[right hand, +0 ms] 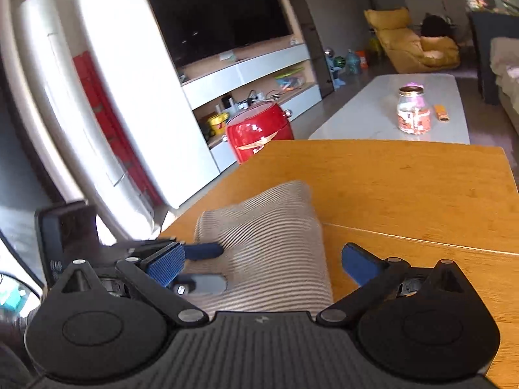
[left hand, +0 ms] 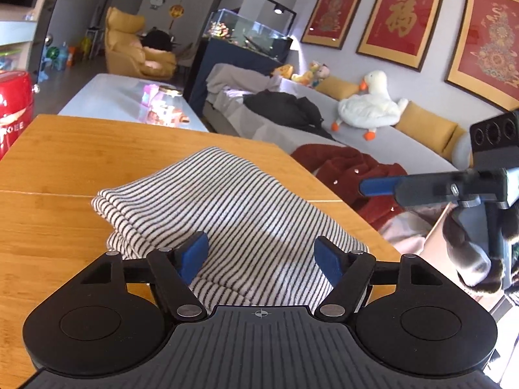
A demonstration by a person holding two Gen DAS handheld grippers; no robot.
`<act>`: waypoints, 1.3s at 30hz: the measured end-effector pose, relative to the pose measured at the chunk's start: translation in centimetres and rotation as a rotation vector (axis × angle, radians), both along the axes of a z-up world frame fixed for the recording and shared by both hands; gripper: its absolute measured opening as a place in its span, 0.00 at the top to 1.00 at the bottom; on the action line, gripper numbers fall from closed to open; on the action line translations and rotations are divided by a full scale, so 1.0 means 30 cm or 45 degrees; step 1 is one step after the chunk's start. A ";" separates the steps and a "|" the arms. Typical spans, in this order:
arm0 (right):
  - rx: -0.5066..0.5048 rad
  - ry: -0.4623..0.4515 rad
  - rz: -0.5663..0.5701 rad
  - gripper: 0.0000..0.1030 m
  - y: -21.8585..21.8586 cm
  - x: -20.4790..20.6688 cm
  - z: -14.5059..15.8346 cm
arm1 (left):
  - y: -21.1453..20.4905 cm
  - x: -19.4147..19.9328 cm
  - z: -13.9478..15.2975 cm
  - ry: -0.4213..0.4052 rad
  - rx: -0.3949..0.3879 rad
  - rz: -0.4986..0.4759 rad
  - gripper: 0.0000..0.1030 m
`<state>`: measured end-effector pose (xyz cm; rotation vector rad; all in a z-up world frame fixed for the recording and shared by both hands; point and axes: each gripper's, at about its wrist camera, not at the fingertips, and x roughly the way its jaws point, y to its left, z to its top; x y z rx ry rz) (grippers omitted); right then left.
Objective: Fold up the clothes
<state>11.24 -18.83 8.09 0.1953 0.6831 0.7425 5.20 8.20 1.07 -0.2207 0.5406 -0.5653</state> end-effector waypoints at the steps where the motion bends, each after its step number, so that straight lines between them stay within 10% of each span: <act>1: 0.036 0.058 -0.046 0.00 -0.011 0.039 -0.004 | 0.000 -0.001 -0.001 -0.002 0.000 -0.002 0.25; 5: 0.166 0.223 -0.093 0.00 -0.019 0.172 -0.059 | 0.010 0.000 -0.008 0.005 -0.030 -0.008 0.23; 16: -0.098 0.562 0.297 0.00 0.303 0.481 -0.252 | 0.015 0.001 -0.014 0.013 -0.046 -0.032 0.19; 25: -0.140 0.059 0.468 0.13 0.287 0.210 -0.085 | 0.006 -0.030 -0.023 0.000 -0.028 -0.065 0.03; 39: -0.283 0.072 0.128 0.00 0.168 0.210 -0.189 | 0.011 -0.089 0.030 0.048 0.004 0.019 0.03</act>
